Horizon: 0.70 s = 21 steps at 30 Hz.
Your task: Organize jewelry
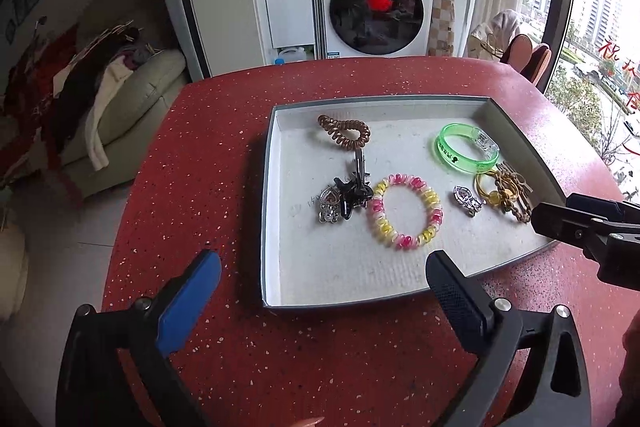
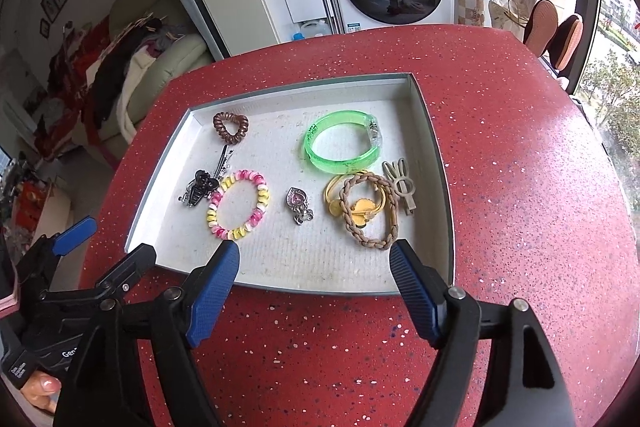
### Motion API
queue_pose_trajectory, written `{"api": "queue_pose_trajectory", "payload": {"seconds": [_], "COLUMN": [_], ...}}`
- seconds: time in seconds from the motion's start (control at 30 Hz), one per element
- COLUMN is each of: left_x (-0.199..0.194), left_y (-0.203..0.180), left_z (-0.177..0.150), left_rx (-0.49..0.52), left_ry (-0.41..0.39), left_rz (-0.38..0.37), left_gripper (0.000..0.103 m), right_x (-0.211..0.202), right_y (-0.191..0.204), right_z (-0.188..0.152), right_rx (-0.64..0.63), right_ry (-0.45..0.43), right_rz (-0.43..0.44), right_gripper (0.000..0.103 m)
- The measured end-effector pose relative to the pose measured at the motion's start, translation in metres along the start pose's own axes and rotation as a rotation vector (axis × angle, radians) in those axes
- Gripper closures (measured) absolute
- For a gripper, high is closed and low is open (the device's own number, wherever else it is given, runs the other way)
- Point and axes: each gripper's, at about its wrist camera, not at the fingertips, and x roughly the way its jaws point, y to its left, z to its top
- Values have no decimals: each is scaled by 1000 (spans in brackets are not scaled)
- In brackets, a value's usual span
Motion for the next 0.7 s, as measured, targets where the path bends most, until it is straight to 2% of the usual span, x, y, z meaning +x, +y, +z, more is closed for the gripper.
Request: {"api": "queue_pose_trajectory", "payload": {"seconds": [0.33,0.7], "left_x": [-17,-37], "left_y": [2,-3], "left_z": [-24,-56], "left_rx": [-27,-34], "left_ry": [-6,-29], "left_rz": [10,22], "left_gripper": [0,0], "right_x": [-12,-38], "right_y": [2,5], "right_z": [-22,-53], "right_rx": [-29,-42], "right_ry": [-8,-143], "right_rz": [-38,-80], "right_gripper": [19,17]}}
